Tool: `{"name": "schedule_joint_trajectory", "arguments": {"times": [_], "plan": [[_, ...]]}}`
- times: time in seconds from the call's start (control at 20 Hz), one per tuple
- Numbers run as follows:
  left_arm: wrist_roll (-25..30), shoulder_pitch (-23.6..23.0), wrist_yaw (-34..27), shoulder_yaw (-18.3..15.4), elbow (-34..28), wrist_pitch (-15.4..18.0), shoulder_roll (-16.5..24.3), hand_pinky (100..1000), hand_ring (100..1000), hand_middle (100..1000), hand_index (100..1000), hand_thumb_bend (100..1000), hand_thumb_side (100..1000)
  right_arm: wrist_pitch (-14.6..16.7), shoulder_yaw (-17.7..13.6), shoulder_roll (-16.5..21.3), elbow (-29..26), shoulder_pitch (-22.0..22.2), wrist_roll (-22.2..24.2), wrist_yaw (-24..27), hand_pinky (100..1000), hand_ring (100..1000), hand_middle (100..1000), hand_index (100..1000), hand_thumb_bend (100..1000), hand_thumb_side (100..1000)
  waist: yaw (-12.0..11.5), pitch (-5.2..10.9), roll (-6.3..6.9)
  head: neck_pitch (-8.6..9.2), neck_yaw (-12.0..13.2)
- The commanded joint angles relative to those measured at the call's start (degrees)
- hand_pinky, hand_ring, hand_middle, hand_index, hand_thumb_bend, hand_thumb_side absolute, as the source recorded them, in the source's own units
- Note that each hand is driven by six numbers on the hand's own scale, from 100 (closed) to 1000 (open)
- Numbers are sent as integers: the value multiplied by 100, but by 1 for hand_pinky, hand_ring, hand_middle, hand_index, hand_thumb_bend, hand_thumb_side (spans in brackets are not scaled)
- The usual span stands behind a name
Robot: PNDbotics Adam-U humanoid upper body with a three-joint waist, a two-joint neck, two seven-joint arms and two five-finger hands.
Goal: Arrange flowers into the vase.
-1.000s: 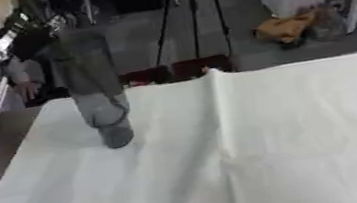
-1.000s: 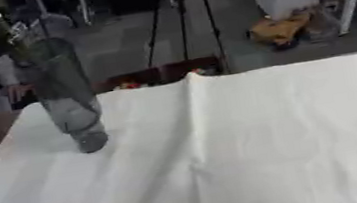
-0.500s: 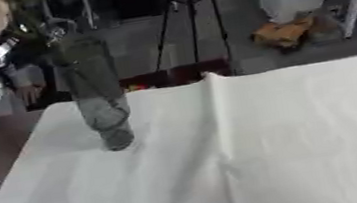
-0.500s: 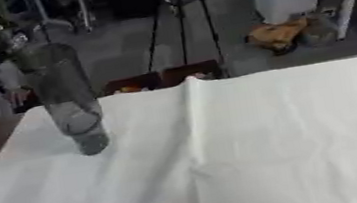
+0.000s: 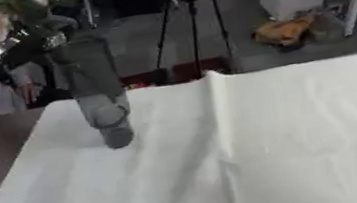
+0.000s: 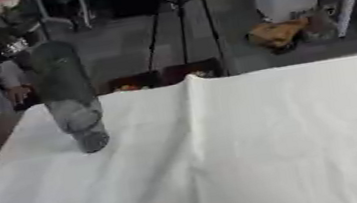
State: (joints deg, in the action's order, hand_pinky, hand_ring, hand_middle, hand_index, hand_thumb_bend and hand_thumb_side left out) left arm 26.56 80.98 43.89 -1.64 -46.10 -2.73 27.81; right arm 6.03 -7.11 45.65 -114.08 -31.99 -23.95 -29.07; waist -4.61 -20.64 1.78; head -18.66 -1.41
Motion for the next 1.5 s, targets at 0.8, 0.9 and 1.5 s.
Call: {"name": "schedule_joint_trajectory", "arguments": {"times": [0.8, 0.9, 1.5], "plan": [[209, -61, 90, 3, -171, 88, 463, 932, 1000, 1000, 1000, 502, 1000, -29, -87, 99, -51, -19, -14, 28, 827, 867, 838, 893, 315, 1000, -88, 307, 50, -111, -39], [259, -116, 23, 17, -222, 148, 519, 931, 1000, 1000, 1000, 505, 1000, -31, -89, 90, -51, -16, -15, 28, 827, 866, 838, 893, 309, 1000, -104, 323, 49, -148, -52], [373, -263, -225, 64, -374, 281, 635, 928, 1000, 1000, 1000, 492, 1000, -47, -93, 54, -51, -23, -33, 26, 827, 866, 838, 893, 292, 1000, -155, 384, 22, -217, -101]]}}
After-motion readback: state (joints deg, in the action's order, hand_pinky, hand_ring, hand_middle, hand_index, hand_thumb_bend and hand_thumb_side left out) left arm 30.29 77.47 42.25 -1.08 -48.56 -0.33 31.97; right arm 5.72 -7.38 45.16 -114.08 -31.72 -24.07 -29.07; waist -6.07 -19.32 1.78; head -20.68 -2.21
